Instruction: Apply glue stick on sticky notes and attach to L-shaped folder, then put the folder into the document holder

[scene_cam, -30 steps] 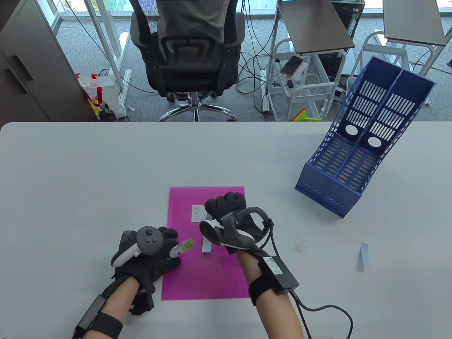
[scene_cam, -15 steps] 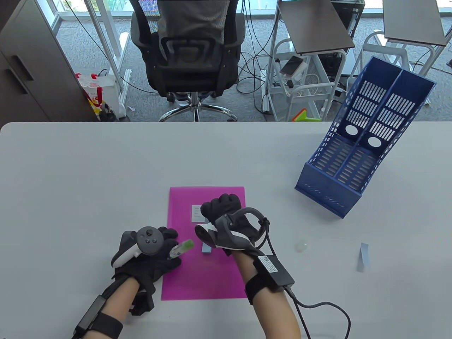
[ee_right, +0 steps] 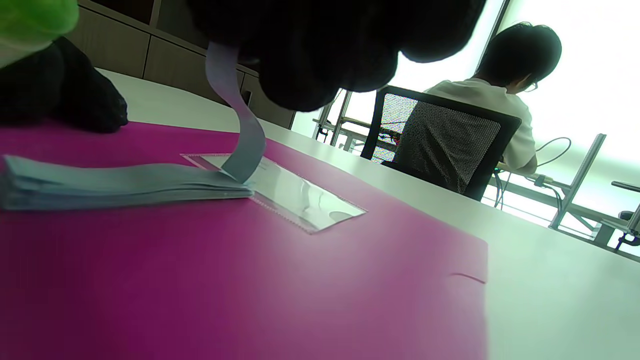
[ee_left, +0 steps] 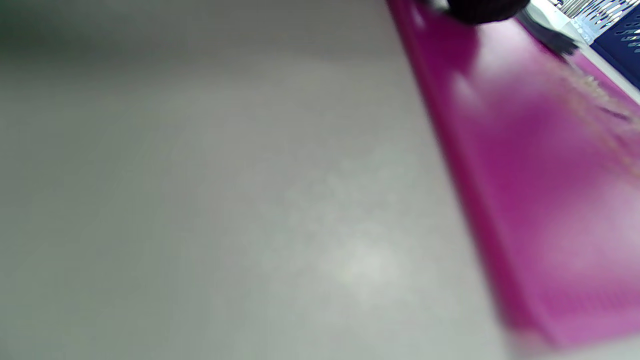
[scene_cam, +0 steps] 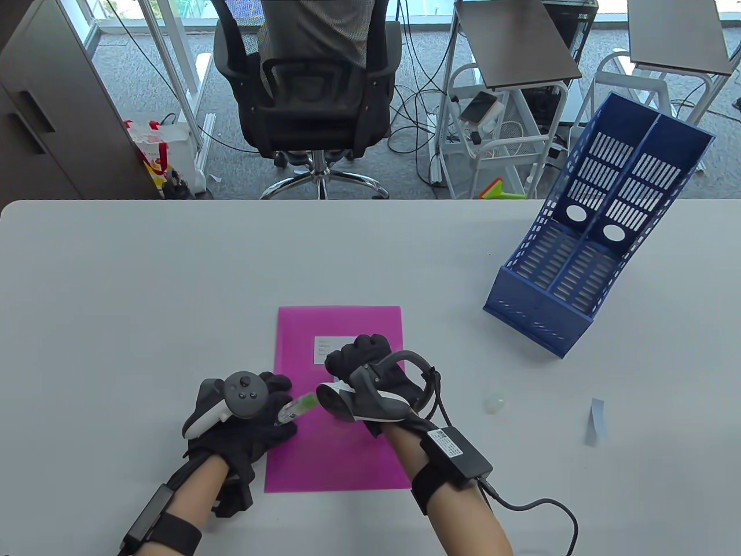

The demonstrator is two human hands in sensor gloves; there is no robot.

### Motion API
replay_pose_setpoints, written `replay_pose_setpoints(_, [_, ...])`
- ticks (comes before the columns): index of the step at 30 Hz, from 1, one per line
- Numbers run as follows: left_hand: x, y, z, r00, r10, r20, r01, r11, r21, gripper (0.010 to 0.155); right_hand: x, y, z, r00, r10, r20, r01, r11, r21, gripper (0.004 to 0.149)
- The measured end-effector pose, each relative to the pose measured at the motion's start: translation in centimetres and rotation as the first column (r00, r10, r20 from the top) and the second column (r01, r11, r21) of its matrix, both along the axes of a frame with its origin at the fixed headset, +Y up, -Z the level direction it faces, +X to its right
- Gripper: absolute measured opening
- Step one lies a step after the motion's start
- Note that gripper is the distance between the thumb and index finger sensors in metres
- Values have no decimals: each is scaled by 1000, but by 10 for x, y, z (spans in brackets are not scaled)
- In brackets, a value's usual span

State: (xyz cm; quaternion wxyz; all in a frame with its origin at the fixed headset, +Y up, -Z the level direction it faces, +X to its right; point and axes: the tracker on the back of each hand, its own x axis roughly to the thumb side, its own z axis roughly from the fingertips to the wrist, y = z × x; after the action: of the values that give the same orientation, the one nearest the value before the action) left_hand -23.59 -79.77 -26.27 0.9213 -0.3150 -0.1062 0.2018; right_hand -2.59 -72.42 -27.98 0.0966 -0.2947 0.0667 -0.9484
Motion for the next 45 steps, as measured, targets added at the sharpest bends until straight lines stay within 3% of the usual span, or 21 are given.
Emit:
replay_pose_setpoints(20, [0, 0, 0, 1000, -1, -1, 1, 1000, 6, 51, 2, -17, 10, 1000, -30, 1, 29, 996, -82, 31])
replay_pose_setpoints(32, [0, 0, 0, 1000, -1, -1, 1, 1000, 6, 51, 3, -28, 19, 999, -33, -4, 31, 981, -191, 30])
replay_pose_setpoints(36, [0, 0, 0, 1000, -1, -1, 1, 1000, 6, 51, 7, -27, 16, 994, -89, 57, 104, 930, -353, 37])
replay_pose_setpoints(39, [0, 0, 0, 1000, -3, -2, 3, 1000, 5, 51, 16, -24, 5, 964, -170, 203, 250, 836, -488, 42])
replay_pose_setpoints(41, [0, 0, 0, 1000, -4, -2, 4, 1000, 6, 51, 20, -27, 0, 942, -202, 268, 313, 817, -484, 44])
replay_pose_setpoints(45, [0, 0, 0, 1000, -3, -2, 3, 1000, 5, 51, 17, -32, -6, 947, -150, 283, 280, 817, -503, 51])
